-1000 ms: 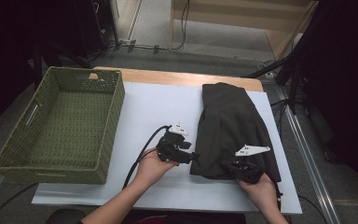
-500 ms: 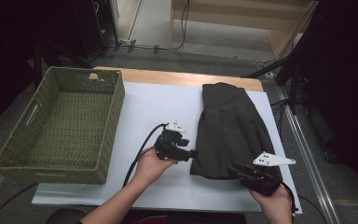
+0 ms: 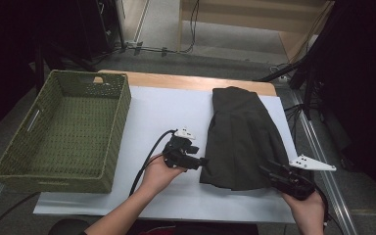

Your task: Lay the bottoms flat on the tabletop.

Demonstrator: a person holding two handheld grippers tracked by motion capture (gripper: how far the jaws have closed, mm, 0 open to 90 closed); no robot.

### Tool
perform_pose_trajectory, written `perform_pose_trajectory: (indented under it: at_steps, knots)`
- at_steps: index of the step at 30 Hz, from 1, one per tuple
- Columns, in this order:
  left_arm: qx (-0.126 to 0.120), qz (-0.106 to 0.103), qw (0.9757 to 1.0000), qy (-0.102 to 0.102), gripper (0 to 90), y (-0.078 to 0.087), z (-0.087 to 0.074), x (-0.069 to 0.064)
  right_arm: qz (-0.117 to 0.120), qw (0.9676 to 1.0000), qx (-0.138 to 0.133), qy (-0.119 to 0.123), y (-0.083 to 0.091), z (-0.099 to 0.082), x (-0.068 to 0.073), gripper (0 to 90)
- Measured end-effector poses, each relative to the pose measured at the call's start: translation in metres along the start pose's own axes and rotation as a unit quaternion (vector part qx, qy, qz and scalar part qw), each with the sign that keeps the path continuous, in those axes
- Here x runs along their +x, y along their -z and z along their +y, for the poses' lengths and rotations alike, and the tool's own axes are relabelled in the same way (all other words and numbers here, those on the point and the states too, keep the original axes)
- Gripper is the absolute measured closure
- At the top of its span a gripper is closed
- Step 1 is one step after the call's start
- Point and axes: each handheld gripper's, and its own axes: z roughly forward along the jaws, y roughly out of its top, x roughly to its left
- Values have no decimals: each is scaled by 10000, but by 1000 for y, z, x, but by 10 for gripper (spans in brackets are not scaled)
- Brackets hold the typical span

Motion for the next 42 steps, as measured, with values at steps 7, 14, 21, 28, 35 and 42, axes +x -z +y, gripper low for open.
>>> perform_pose_trajectory:
  at_steps: [7, 14, 21, 28, 35, 42]
  knots:
    - [33, 3, 10000, -28, 392, -1, 0, -1, -440, 9989, 137, -37, -17, -8, -19, 442]
    - [74, 43, 10000, -50, 392, -3, -1, -1, -656, 9969, 390, -186, -38, -10, -40, 424]
    - [69, 57, 9999, -53, 392, -4, -1, -1, -142, 9948, 884, -484, -38, -8, -40, 853]
    - [-7, 55, 10000, 5, 392, -1, 0, 0, 126, 9974, 453, -550, -1, 1, -23, 861]
    - [7, -69, 9999, 90, 344, -1, 1, 4, -4, 9990, -75, -434, 20, 6, -12, 638]
    - [112, -31, 9999, 95, 333, -6, 0, 4, -103, 9994, 18, -345, 7, 4, -18, 560]
